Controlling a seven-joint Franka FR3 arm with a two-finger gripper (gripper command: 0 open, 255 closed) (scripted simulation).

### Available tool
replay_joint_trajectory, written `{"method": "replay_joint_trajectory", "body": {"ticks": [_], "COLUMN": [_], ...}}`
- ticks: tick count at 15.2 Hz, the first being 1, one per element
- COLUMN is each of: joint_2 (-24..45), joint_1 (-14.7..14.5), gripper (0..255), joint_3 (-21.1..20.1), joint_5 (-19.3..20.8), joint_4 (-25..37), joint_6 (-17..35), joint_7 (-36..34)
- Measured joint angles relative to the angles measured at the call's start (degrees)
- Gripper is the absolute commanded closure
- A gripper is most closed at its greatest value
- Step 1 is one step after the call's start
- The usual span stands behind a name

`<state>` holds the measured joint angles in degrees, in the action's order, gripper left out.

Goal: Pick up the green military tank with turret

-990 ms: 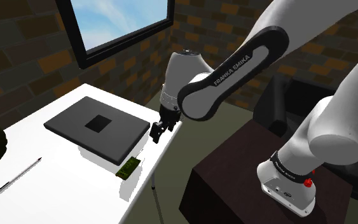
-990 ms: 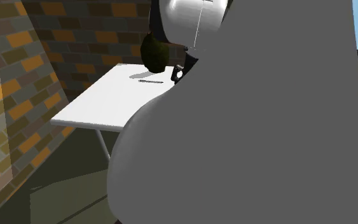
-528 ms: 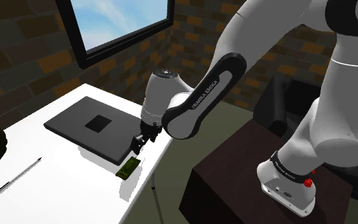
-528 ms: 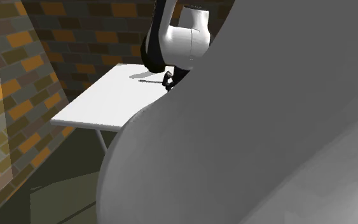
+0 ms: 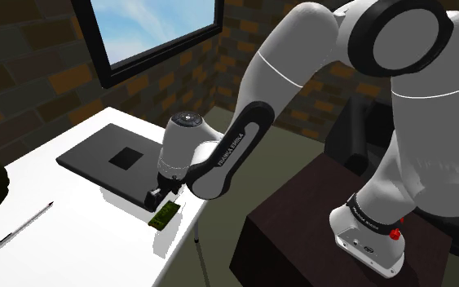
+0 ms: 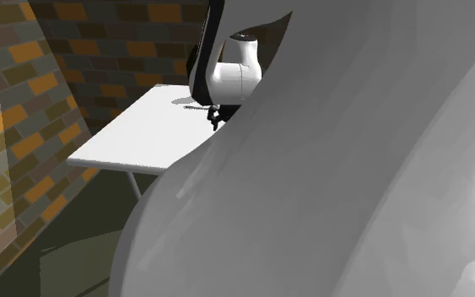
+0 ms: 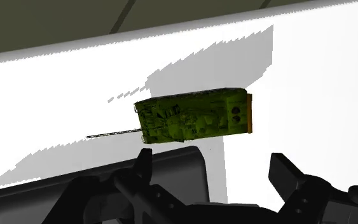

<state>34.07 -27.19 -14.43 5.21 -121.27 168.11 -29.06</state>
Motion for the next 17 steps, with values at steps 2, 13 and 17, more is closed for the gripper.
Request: {"method": "replay_joint_trajectory", "body": {"ticks": [2, 13, 17], "joint_2": [1.3, 5.0, 5.0], "joint_1": [-0.5, -1.4, -1.4], "gripper": [0, 255, 255], "joint_3": [0.5, 1.7, 1.7], "joint_5": [0.3, 0.8, 0.9], "joint_4": [0.6, 2.0, 2.0], "joint_6": [0.9, 3.1, 3.2], "joint_7": [-0.1, -0.2, -0.2]}}
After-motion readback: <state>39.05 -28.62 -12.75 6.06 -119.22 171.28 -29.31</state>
